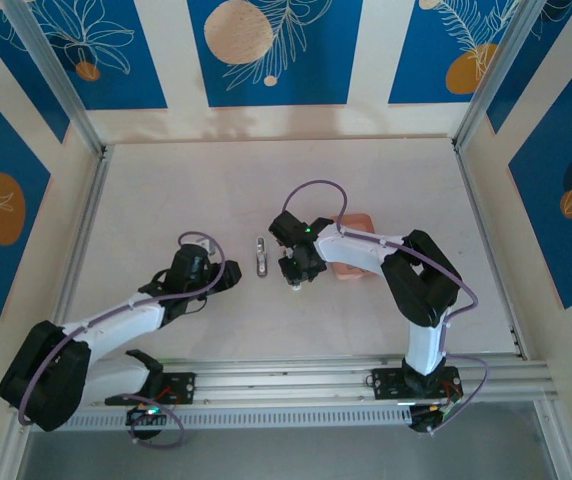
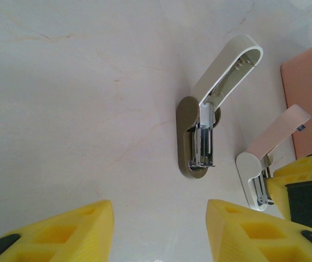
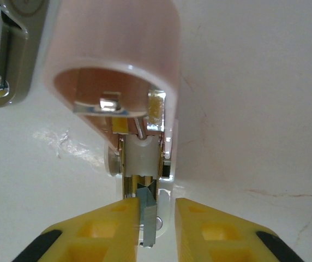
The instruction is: Load the staples into the stapler
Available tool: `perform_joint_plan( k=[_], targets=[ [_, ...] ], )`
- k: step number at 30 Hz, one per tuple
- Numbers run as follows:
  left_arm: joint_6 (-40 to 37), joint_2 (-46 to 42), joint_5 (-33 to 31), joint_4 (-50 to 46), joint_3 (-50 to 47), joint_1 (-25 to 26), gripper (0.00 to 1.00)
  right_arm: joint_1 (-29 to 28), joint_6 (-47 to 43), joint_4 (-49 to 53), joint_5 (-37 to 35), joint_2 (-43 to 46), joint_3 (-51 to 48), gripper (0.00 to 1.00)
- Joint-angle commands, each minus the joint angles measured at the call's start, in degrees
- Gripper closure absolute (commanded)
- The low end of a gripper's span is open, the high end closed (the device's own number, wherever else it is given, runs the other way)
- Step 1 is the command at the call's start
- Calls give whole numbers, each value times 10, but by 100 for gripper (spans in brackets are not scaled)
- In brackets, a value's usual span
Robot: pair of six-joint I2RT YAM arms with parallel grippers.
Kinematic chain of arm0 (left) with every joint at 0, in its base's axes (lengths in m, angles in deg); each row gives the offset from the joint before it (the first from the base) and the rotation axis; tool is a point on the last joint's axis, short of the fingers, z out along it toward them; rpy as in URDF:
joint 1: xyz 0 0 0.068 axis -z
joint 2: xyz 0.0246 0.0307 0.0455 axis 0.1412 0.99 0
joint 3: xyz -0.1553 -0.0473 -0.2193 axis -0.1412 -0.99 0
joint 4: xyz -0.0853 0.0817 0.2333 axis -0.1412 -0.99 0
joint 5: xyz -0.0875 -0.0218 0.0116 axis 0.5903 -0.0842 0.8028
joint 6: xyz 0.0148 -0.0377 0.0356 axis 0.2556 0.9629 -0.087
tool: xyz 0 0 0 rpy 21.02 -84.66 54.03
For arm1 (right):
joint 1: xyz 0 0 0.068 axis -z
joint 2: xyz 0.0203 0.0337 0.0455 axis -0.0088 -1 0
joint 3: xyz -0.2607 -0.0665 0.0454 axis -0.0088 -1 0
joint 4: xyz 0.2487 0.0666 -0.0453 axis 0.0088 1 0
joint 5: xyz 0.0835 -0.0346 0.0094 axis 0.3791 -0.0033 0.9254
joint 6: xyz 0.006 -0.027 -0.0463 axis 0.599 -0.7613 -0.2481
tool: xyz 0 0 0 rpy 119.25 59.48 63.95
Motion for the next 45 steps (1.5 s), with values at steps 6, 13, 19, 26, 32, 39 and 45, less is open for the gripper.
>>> perform_joint_plan(
  k=[6,13,19,26,32,39,45],
  targets=[
    [-12,5,8,4,-4,-6,52,0,5,4,30,-7,13,84],
    [-19,-6,3,-7,-4,-6,52,0,8,1,24,4,12,89],
    [-29,-16,-7,-24,-3,-6,52,-5,10,3,-6,29,9,91],
    [-37,-27,-15,-37,0,-7,52,-22,9,21,-73,48,15,91],
    [-77,-38,24,-1,-1,-6,52,-23,3,-1,-81,81,-6,91],
    [-237,-69,150,129,-4,17,48,34,6,-177,140,239,-145,91],
    [-414,-108,236,266,-26,71,45,107,34,-339,386,351,-259,91]
  ],
)
